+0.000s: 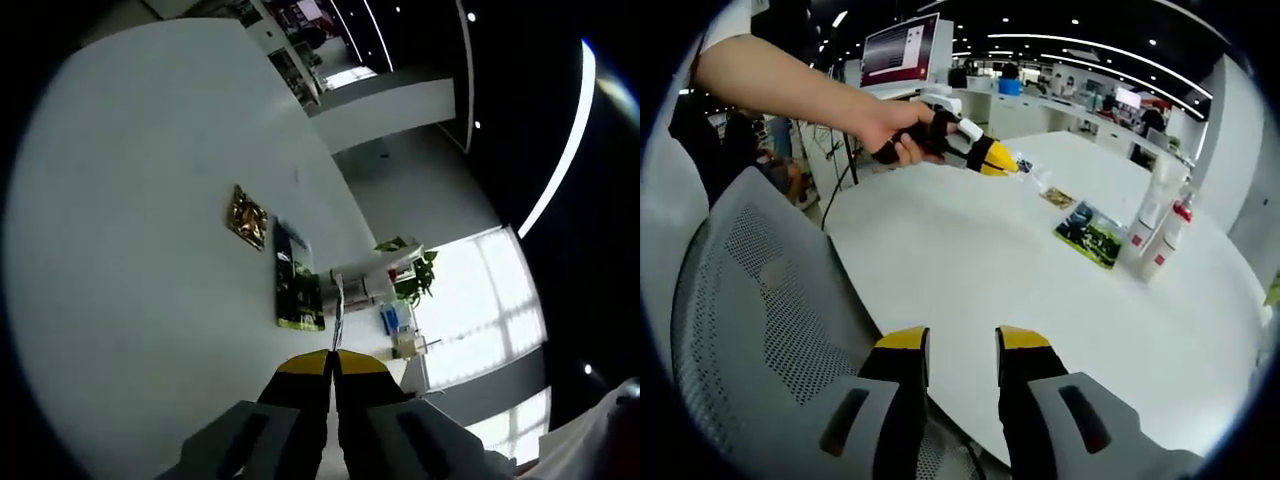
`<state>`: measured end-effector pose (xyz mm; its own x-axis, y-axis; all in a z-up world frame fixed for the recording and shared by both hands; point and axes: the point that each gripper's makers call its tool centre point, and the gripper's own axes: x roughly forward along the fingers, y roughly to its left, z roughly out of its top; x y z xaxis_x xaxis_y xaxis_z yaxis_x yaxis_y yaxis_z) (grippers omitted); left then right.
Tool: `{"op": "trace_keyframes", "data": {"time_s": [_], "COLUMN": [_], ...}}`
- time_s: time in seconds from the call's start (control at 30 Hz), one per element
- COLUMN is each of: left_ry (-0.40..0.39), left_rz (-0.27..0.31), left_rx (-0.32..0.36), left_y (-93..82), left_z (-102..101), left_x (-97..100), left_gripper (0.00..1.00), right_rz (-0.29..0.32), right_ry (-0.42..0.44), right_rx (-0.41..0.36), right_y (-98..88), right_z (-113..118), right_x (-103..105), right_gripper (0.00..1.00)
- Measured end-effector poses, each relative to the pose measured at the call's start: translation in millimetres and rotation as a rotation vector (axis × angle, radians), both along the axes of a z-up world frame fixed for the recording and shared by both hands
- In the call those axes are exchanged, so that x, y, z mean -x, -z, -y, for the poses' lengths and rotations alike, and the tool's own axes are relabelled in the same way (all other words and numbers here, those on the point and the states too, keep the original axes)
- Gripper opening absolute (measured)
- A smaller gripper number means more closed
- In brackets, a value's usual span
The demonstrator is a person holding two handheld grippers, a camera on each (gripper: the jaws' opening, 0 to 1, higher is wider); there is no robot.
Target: Arrange the skincare products in the storage area until every visible bottle or jar stands upright without overlapping.
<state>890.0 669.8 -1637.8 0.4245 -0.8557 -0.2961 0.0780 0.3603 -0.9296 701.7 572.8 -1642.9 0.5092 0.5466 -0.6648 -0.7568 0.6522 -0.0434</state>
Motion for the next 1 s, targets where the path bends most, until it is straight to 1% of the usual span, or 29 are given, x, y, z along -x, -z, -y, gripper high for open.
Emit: {"op": "trace_keyframes", "data": {"time_s": [0.27, 0.43, 0.63, 0.77, 0.9, 1.0], "left_ry": [0.037, 0.091, 0.107, 0.132, 0.145, 0.151], "left_rz": [-0.007, -0.011, -0.019, -0.037, -0.054, -0.08], "left_rx": [-0.019, -0.055, -0.075, -0.102, -0.112, -0.137], "left_y": [7.3, 13.8, 18.6, 26.3, 32.9, 42.1], "left_z": [4.8, 6.2, 4.2, 4.9, 5.6, 3.2], "left_x": [-8.6, -13.0, -23.6, -30.0, -34.6, -39.2], "left_gripper": [0.01, 0.01, 0.01, 0.01, 0.01, 0.01], "right_rz": [-0.004, -0.013, -0.019, -0.023, -0.027, -0.029], "right_ry": [0.004, -0.002, -0.004, 0.0, -0.003, -0.001], "right_rx": [0.0, 0.001, -0.008, -0.008, -0.009, -0.007], "right_y": [0.7, 2.0, 2.0, 2.2, 2.8, 3.6], "right_z": [0.5, -0.3, -1.6, -1.1, -1.5, -1.1], "right_x": [-0.4, 1.1, 1.5, 1.1, 1.8, 2.1], "right_gripper": [0.25, 0.25, 0.26, 0.26, 0.26, 0.26]}}
